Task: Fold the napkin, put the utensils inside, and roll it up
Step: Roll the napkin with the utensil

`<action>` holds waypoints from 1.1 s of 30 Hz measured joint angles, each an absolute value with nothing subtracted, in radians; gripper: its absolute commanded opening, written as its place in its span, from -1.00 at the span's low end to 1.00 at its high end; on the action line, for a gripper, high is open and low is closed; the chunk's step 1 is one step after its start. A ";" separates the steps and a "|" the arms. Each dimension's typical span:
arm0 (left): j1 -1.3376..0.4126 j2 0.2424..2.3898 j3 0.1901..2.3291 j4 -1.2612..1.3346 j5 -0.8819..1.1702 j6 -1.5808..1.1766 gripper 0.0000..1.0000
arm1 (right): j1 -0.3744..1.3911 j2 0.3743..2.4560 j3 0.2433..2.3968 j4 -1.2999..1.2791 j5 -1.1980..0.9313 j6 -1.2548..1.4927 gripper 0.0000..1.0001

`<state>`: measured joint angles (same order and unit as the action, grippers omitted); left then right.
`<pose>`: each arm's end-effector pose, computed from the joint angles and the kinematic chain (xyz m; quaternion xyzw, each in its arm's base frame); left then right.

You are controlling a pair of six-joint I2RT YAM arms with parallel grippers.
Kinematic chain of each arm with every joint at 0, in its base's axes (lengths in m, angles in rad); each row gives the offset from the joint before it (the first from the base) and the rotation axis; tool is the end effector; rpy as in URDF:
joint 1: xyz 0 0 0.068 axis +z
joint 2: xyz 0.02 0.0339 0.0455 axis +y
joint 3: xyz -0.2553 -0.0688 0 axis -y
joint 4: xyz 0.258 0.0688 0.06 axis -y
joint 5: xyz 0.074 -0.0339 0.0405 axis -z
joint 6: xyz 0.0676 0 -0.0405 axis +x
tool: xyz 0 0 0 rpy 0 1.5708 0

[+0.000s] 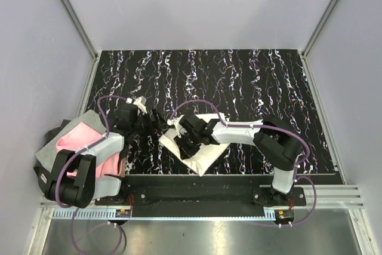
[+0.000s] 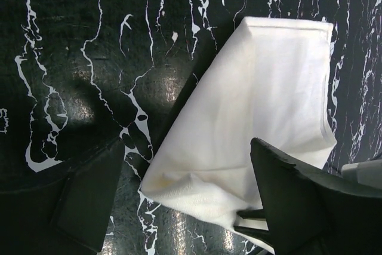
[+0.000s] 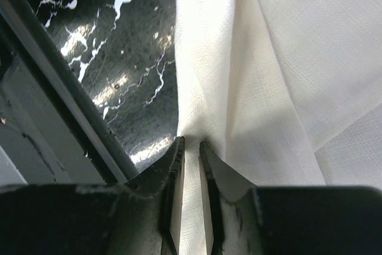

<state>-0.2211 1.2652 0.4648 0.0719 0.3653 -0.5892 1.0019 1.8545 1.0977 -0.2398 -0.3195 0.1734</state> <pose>0.2564 -0.0824 0.1223 -0.0912 0.8959 -0.3108 0.3041 0.1951 0.3445 0.1091 -0.4223 0.8486 0.2820 0.1481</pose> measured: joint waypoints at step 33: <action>-0.224 1.208 0.223 0.305 0.529 -0.669 0.16 | 0.853 1.845 1.030 -0.285 -0.588 0.101 -0.51</action>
<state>-0.2241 1.2076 0.2234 0.3050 0.5289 -0.6685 0.8532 1.8450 1.0302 -0.2852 -0.5884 0.1009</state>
